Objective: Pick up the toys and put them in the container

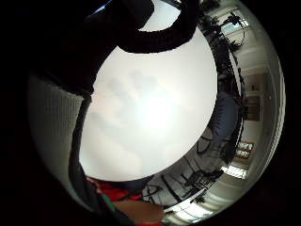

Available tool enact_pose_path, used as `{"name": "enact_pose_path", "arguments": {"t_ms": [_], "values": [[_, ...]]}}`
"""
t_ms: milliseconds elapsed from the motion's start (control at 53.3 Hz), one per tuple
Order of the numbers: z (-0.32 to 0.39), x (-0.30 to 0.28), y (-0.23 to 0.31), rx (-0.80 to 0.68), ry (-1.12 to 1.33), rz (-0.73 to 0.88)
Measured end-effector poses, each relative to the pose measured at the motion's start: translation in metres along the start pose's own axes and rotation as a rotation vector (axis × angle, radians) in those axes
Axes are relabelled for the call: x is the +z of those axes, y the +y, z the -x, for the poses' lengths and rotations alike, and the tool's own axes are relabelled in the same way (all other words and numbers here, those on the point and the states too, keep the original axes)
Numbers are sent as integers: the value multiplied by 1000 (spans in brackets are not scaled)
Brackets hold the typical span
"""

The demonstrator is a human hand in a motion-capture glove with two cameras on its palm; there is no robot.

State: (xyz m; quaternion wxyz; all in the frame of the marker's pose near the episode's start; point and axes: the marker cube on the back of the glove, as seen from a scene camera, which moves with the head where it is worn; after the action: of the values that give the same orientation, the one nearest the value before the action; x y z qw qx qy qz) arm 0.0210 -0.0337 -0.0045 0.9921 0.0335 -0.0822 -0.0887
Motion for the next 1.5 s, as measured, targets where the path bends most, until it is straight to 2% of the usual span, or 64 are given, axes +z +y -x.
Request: {"name": "enact_pose_path", "arguments": {"t_ms": [1502], "values": [[8, 3, 3, 19, -32, 20]]}}
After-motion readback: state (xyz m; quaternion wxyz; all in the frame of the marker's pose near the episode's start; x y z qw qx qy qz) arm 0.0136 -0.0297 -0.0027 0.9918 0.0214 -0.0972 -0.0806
